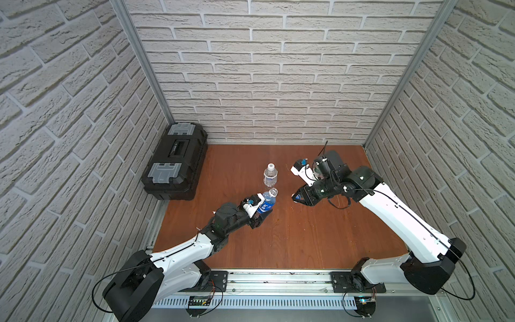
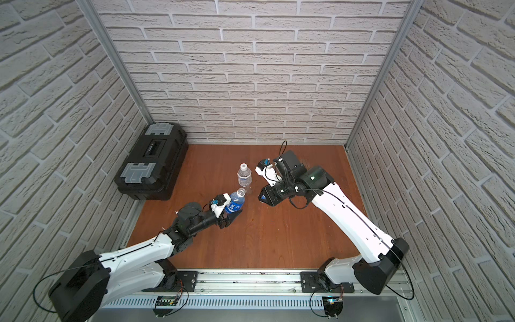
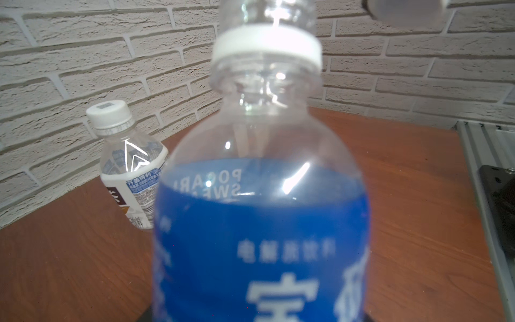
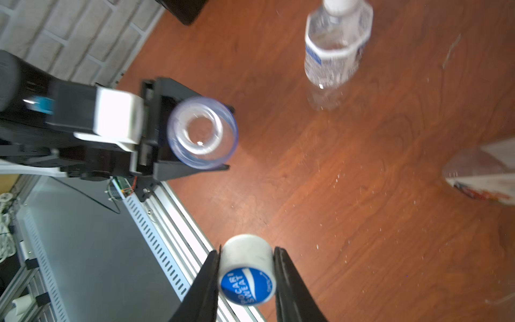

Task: Screw on the bottle caps
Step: Screw the bottle cap onto the plastic bottle.

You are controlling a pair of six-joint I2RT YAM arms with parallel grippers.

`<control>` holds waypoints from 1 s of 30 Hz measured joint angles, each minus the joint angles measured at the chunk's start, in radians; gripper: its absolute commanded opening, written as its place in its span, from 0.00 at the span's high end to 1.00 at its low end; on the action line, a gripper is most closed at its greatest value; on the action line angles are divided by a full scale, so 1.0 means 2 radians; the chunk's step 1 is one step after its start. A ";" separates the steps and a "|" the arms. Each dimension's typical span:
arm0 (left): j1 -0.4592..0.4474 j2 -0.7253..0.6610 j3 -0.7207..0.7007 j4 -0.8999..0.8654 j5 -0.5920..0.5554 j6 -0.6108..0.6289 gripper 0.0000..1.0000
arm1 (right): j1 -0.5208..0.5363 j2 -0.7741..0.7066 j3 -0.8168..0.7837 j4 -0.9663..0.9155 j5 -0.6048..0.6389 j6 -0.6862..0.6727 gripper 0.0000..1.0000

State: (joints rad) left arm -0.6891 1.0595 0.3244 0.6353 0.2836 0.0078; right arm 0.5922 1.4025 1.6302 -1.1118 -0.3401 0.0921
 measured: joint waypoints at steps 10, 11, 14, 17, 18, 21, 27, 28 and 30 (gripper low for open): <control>-0.002 -0.003 0.009 0.019 0.042 -0.005 0.37 | -0.003 0.092 0.138 -0.070 -0.082 -0.055 0.75; -0.003 -0.003 0.009 0.021 0.046 -0.005 0.37 | -0.003 0.096 0.139 -0.075 -0.087 -0.057 0.75; -0.005 -0.002 0.012 0.025 0.058 -0.006 0.37 | -0.001 0.102 0.139 -0.084 -0.091 -0.061 0.75; -0.010 0.005 0.022 0.032 0.068 -0.006 0.37 | 0.001 0.102 0.139 -0.090 -0.093 -0.064 0.75; -0.011 0.009 0.025 0.035 0.071 -0.006 0.37 | 0.001 0.102 0.139 -0.092 -0.095 -0.065 0.75; -0.014 0.018 0.031 0.035 0.078 -0.005 0.37 | 0.001 0.102 0.140 -0.094 -0.093 -0.067 0.75; -0.024 0.028 0.040 0.027 0.086 0.000 0.38 | 0.002 0.102 0.140 -0.094 -0.093 -0.067 0.75; -0.025 0.028 0.040 0.025 0.086 0.000 0.38 | 0.002 0.102 0.140 -0.095 -0.093 -0.067 0.75; -0.027 0.028 0.042 0.020 0.086 0.001 0.38 | 0.002 0.102 0.139 -0.099 -0.091 -0.068 0.75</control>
State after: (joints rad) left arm -0.7422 1.1164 0.4076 0.6754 0.4553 0.0090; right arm 0.5957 1.6066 1.9091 -1.3094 -0.5217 -0.0448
